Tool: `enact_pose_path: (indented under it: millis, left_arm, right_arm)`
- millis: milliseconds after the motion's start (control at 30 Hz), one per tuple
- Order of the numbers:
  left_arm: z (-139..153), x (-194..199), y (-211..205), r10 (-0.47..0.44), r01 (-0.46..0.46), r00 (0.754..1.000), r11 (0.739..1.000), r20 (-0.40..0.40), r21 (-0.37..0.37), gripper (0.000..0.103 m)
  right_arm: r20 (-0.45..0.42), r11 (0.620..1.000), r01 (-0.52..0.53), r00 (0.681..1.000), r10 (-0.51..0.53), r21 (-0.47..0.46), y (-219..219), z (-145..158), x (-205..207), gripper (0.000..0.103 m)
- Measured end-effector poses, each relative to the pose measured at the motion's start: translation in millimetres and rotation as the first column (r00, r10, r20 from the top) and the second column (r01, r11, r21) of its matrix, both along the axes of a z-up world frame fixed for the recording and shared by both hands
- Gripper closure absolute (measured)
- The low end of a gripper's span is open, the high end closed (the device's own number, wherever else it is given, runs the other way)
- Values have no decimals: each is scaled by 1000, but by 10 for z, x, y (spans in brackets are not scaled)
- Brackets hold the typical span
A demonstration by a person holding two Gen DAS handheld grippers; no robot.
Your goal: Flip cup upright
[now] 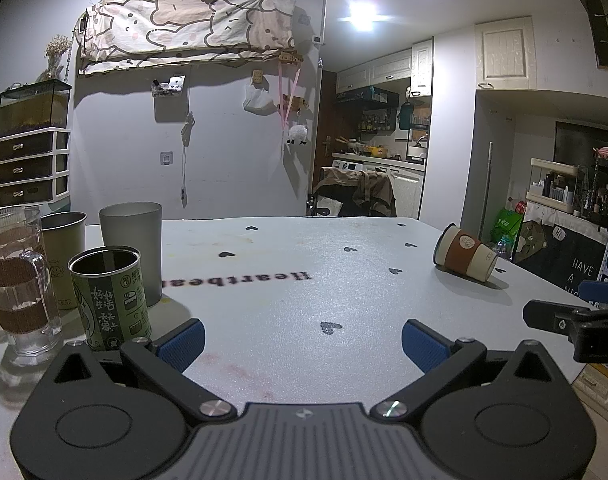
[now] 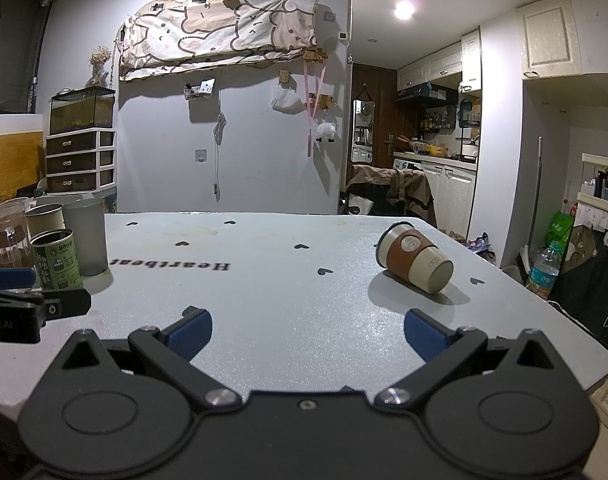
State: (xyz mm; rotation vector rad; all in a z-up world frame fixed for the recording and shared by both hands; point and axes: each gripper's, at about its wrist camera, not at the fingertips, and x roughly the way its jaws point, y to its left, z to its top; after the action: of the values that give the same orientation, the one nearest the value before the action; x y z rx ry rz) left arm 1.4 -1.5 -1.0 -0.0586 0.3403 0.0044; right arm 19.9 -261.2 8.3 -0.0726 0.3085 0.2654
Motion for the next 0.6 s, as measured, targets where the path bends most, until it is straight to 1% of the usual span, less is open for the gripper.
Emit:
enact_pose_path:
  millis: [267,300,400,500,600]
  left_arm:
    - [0,0,0,0,0,1000,1000,0,0,0]
    - [0,-1,0,0,0,1000,1000,0,0,0]
    - [-2,2,0,1,-1,1000,1000,-1,0,0]
    - [20,-18,7,-1,1,1000,1000,1,0,0]
    - [17,-31,1,-3,3,1000,1000,3,1,0]
  right_arm:
    - [-1,1000,-1,1000,1,-1,2,0,0,0]
    - [-1,1000,-1,1000,1,-2,10,-59,1,0]
    - [-1,1000,-4,1000,4,-2,44,-114,-16,0]
    - [7,1000,-13,1000,13,-20,102,-117,24,0]
    - [22,998,-12,1000,13,-56,72,-75,166,0]
